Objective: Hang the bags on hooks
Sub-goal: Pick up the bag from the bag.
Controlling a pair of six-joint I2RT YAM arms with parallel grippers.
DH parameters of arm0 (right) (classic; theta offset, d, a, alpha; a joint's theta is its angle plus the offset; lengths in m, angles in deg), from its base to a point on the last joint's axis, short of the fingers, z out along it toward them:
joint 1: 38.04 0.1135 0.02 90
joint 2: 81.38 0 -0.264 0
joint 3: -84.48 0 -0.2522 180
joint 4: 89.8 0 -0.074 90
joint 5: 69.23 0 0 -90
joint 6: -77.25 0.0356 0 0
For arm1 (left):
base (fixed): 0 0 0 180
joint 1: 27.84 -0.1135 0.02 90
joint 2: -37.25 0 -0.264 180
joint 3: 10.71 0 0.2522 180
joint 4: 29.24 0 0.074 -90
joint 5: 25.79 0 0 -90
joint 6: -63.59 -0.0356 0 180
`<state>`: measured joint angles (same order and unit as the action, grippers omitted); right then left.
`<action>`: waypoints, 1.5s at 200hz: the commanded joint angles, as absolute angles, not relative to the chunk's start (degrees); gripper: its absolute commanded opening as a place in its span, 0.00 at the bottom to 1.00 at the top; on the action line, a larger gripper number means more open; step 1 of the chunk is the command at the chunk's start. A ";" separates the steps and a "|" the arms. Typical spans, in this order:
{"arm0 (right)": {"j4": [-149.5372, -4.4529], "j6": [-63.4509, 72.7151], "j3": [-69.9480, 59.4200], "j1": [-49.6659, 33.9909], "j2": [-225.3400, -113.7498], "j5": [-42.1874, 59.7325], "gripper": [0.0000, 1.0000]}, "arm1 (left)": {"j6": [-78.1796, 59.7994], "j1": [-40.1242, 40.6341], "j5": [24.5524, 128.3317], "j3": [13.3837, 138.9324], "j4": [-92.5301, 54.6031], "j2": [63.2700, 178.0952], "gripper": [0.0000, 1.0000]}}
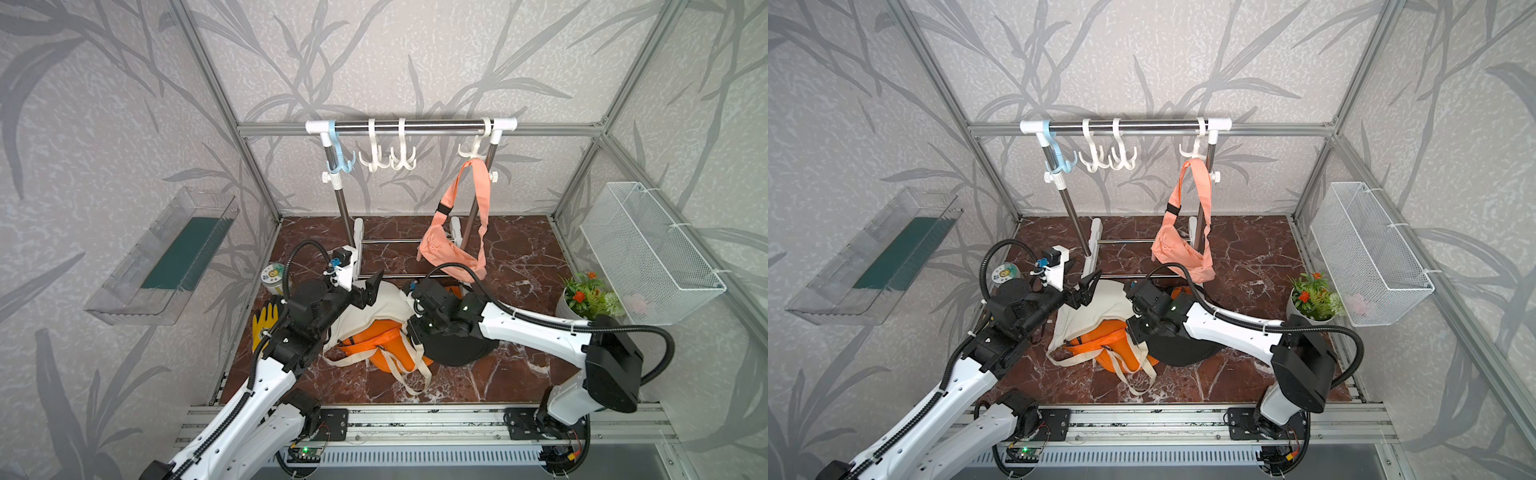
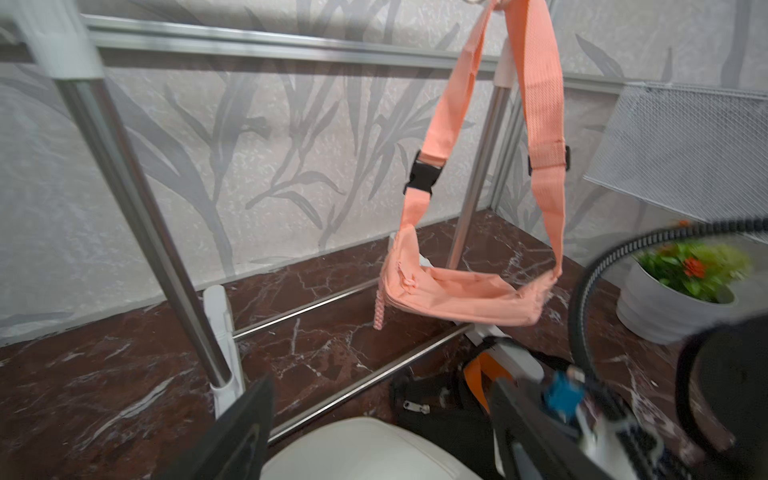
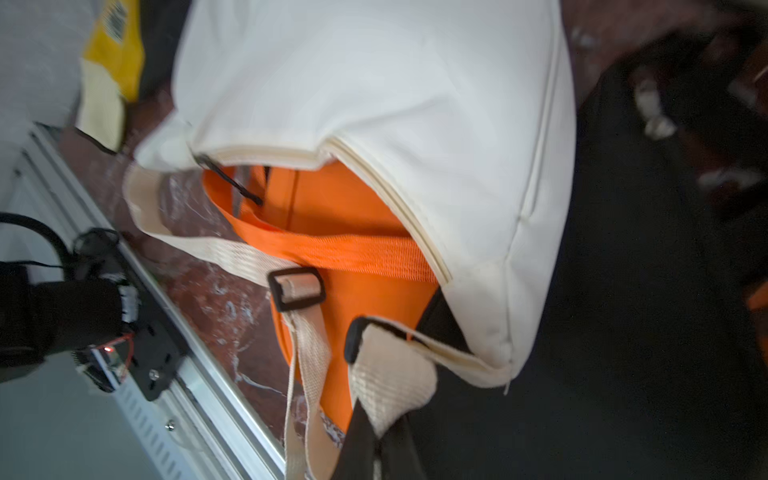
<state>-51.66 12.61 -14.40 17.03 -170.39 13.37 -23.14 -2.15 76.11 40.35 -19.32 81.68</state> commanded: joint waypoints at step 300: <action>-63.12 14.88 -11.29 0.57 -153.71 10.08 0.00 | -31.95 11.62 62.09 40.52 -2.01 104.40 0.00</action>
<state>-62.26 14.30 -9.94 2.17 -156.47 11.36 -29.63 11.44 68.40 36.61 -5.74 102.84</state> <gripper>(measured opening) 0.048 0.460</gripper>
